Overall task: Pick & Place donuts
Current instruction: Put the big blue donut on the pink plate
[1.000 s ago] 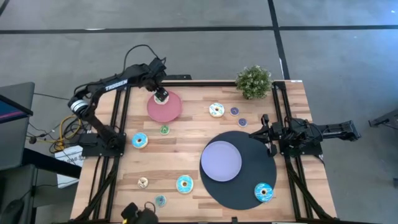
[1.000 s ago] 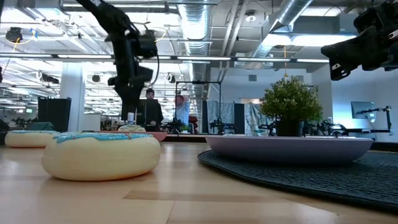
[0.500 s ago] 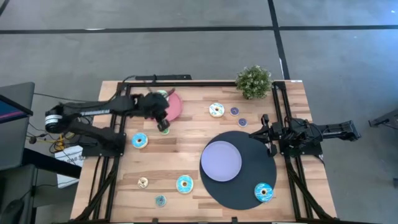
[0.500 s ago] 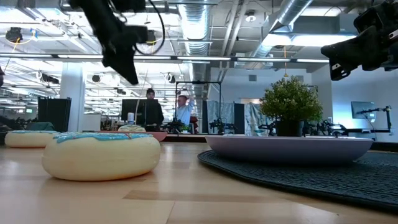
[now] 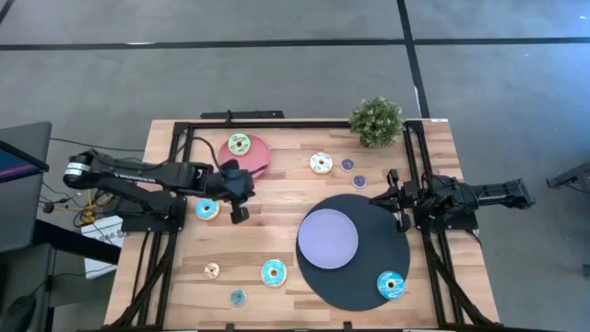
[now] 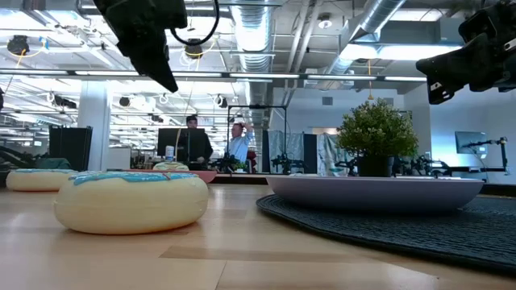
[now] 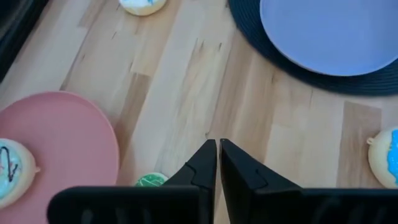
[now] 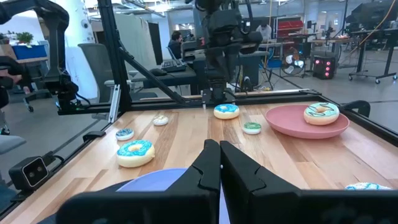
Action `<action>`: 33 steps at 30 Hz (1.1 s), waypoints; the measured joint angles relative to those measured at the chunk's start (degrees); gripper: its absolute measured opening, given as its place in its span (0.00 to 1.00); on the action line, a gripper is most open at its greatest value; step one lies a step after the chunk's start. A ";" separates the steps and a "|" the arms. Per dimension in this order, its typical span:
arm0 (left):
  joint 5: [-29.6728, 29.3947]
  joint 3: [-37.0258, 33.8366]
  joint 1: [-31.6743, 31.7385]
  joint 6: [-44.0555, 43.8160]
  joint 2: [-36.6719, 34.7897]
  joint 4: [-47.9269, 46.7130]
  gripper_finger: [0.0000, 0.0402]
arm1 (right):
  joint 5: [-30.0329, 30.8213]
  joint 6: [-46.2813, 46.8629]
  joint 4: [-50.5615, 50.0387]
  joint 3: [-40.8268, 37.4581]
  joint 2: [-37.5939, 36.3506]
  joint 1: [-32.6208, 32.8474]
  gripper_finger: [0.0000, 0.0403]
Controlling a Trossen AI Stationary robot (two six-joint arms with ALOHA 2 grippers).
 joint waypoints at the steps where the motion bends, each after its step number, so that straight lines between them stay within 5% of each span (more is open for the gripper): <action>1: -0.34 -0.01 -0.45 -0.01 0.01 -0.05 0.02 | 0.00 0.00 0.00 -0.01 0.01 0.01 0.00; 13: -11.57 -0.01 -11.32 -2.98 0.01 -2.70 0.00 | 0.00 0.00 0.00 0.00 -0.01 0.01 0.00; 23: -11.53 -0.01 -10.74 -7.55 0.01 -5.41 0.01 | 0.00 0.00 0.00 0.02 0.01 0.00 0.00; 33: -11.38 -0.01 -5.40 -17.19 0.01 -16.87 0.34 | 0.00 0.00 0.01 0.00 -0.01 0.00 0.00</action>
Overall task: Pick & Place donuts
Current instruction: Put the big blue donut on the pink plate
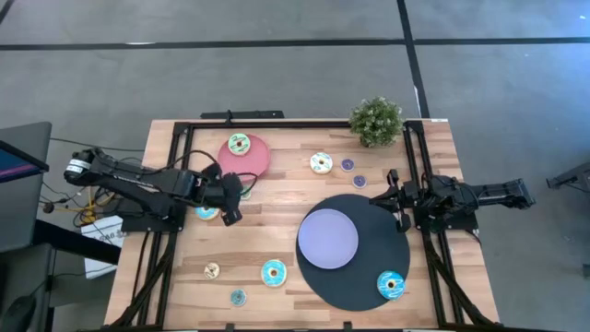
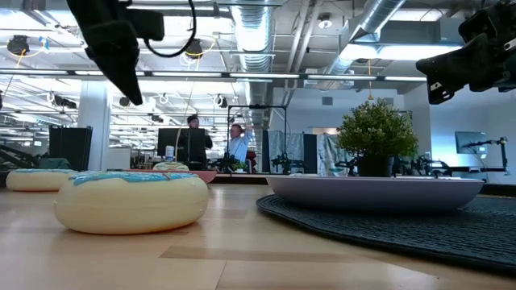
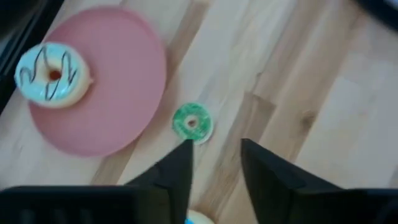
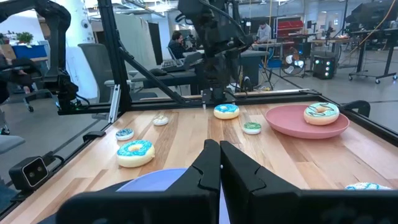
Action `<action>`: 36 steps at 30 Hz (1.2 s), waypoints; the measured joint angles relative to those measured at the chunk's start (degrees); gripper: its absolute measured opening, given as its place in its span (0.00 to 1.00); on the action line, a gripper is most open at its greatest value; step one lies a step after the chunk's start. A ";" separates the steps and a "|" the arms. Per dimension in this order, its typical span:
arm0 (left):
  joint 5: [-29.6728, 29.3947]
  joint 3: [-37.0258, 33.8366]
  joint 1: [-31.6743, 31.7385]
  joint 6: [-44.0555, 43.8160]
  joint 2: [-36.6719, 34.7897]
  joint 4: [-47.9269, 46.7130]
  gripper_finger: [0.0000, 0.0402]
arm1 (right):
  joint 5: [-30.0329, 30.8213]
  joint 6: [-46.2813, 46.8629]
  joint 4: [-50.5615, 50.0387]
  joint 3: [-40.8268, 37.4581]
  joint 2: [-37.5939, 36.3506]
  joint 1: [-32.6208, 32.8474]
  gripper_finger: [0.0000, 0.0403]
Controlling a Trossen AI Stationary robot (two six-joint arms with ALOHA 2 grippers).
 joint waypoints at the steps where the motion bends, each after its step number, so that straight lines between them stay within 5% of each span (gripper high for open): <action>1: 0.12 0.00 0.48 -0.34 0.00 -0.60 0.38 | 0.00 0.00 -0.01 0.01 0.00 0.02 0.00; 8: -1.89 -2.05 3.07 0.15 -0.07 -3.92 0.65 | 0.00 0.00 -0.01 0.01 0.01 0.00 0.00; 13: 1.08 -8.75 7.79 -1.33 -0.04 -5.96 0.76 | 0.00 0.00 -0.01 -0.01 0.00 0.02 0.00; 23: 12.05 -15.54 17.70 2.53 -0.04 -7.26 0.78 | 0.00 0.00 -0.01 -0.01 0.00 0.00 0.00; 36: 15.72 -15.52 21.55 1.92 -0.04 -10.09 0.78 | 0.00 0.00 -0.01 0.00 0.00 0.00 0.00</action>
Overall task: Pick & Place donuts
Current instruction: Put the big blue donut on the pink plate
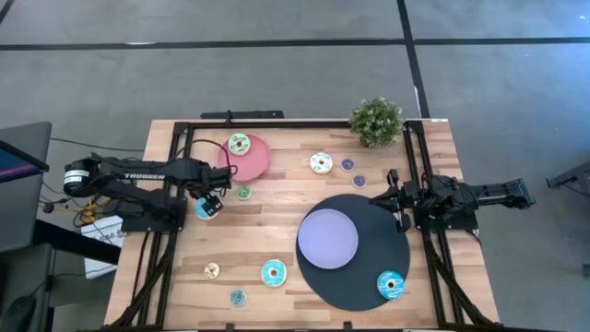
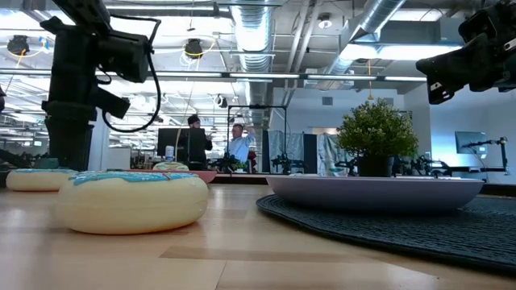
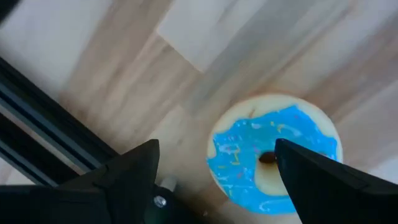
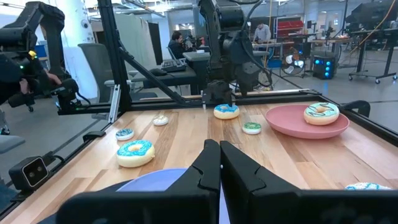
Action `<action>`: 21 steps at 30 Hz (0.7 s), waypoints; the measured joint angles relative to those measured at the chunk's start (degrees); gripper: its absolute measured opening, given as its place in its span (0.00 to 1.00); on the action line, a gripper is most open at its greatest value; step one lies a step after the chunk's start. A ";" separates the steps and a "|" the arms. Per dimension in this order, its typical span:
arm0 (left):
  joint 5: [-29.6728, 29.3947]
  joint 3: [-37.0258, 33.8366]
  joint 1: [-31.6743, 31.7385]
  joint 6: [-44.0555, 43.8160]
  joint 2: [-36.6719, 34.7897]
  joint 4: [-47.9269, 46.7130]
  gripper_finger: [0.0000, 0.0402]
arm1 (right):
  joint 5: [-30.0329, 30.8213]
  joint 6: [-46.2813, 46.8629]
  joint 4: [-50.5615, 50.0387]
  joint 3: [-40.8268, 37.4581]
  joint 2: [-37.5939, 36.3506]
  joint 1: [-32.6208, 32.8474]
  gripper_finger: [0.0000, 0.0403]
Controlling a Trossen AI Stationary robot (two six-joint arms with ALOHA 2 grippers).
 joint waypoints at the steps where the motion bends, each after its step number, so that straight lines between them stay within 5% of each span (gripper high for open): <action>1: 0.61 0.00 0.00 -0.47 0.00 -0.52 0.78 | 0.00 0.00 0.00 0.00 0.01 0.00 0.00; 21: 3.33 -3.98 -0.02 -1.29 0.04 1.60 0.78 | 0.00 0.00 0.00 0.00 0.00 0.01 0.00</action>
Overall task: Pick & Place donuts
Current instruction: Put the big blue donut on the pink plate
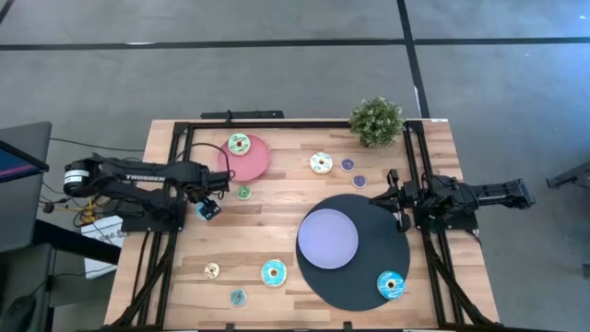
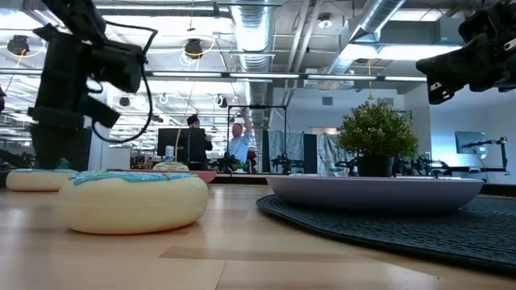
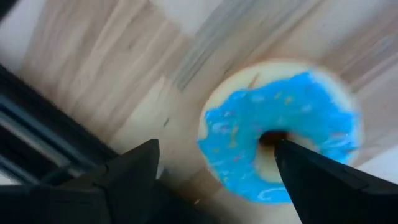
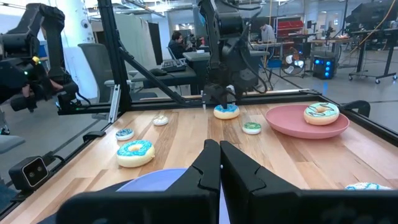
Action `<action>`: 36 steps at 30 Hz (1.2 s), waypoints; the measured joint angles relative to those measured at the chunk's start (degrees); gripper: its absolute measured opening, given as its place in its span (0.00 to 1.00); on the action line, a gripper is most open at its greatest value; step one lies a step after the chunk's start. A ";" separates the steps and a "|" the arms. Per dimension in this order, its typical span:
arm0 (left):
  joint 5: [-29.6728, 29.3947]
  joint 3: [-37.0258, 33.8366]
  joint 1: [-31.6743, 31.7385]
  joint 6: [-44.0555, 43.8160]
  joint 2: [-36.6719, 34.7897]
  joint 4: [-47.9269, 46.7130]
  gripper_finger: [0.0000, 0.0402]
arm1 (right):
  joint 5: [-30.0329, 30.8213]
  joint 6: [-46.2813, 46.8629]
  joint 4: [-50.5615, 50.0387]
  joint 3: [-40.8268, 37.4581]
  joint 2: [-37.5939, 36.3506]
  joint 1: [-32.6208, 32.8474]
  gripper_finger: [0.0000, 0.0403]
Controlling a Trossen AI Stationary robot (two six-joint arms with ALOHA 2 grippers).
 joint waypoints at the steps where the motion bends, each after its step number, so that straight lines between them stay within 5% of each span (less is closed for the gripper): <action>1: 0.04 -0.26 0.00 -0.49 0.00 0.11 0.78 | 0.00 0.00 0.00 0.01 0.00 0.00 0.00; 27: -0.55 -4.61 -0.09 -5.03 -0.02 9.24 0.78 | 0.00 0.00 0.00 0.01 0.00 0.00 0.00; 36: -0.55 -4.61 -0.11 -4.48 -0.02 9.41 0.63 | 0.00 0.00 0.00 0.00 -0.01 -0.01 0.00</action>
